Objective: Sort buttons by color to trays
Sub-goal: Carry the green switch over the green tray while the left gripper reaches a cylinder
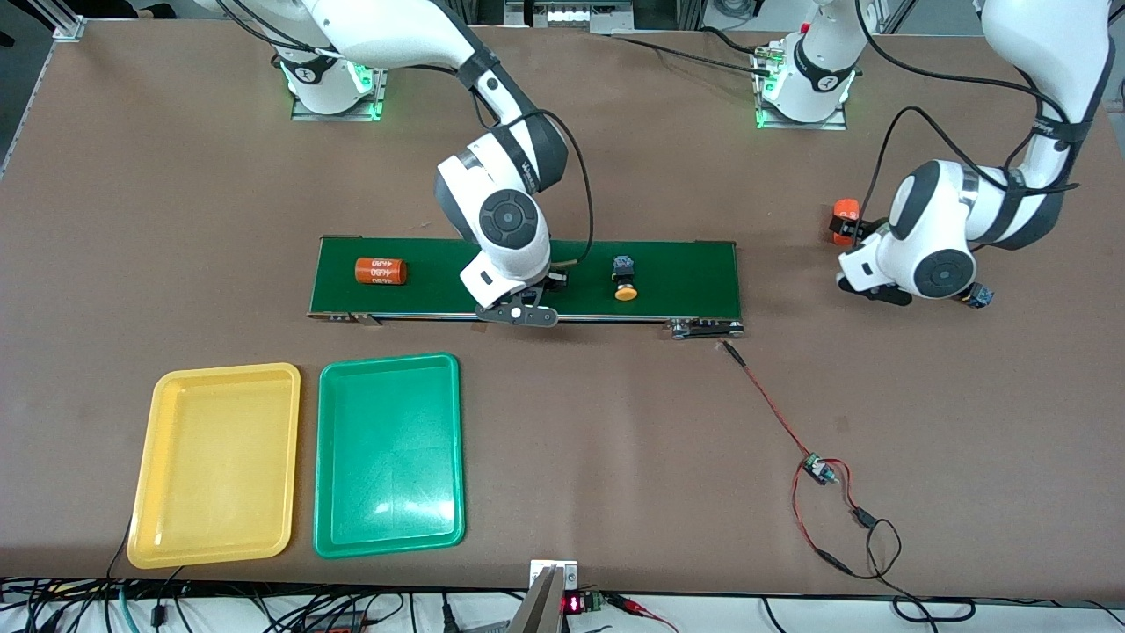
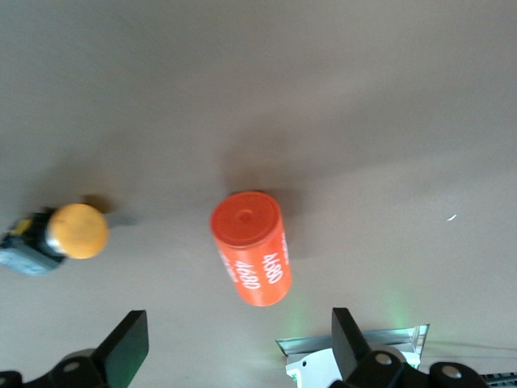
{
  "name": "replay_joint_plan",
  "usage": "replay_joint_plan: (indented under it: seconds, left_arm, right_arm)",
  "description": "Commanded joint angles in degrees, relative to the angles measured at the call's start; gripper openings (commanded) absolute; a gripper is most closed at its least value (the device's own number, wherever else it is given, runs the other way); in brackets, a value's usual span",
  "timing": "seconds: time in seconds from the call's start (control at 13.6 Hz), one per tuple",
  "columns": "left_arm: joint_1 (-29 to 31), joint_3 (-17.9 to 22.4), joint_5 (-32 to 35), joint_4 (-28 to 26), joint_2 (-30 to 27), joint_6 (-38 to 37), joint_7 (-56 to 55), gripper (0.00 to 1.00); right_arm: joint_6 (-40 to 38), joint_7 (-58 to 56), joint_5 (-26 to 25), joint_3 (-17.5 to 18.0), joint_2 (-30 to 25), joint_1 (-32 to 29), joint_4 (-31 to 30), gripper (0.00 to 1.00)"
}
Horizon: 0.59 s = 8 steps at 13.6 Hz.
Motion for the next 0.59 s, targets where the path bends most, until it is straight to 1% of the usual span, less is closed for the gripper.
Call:
replay_joint_plan:
  seconds: [0.0,0.15,0.22,0.37,0.52]
  left_arm:
    - [-1.0,1.9,-1.3,-4.4,0.0,7.5,1.8,1.00]
    - [-1.0,1.9,-1.3,-7.4,-0.2,8.9,1.8,1.00]
    - [-1.0,2.0,-1.3,-8.0,-0.3,9.9,1.8,1.00]
    - [-1.0,3.1,-0.9,-9.4,0.6,14.4,1.9,0.99]
    - [-0.9,3.6,-0.4,-10.1,0.3,15.8,2.6,0.93]
  right_arm:
    - [0.1,-1.2,0.6,-0.1,-1.6,-2.9,0.8,0.05]
    - [0.2,-1.4,0.4,-0.1,-1.4,-5.8,3.0,0.05]
    - [0.1,-2.5,0.4,-0.1,-1.3,-7.7,3.5,0.05]
    - [0.0,-7.6,0.4,0.0,-1.3,-11.0,3.5,0.05]
    - [0.5,-12.1,0.7,0.1,-0.7,-14.6,3.6,0.05]
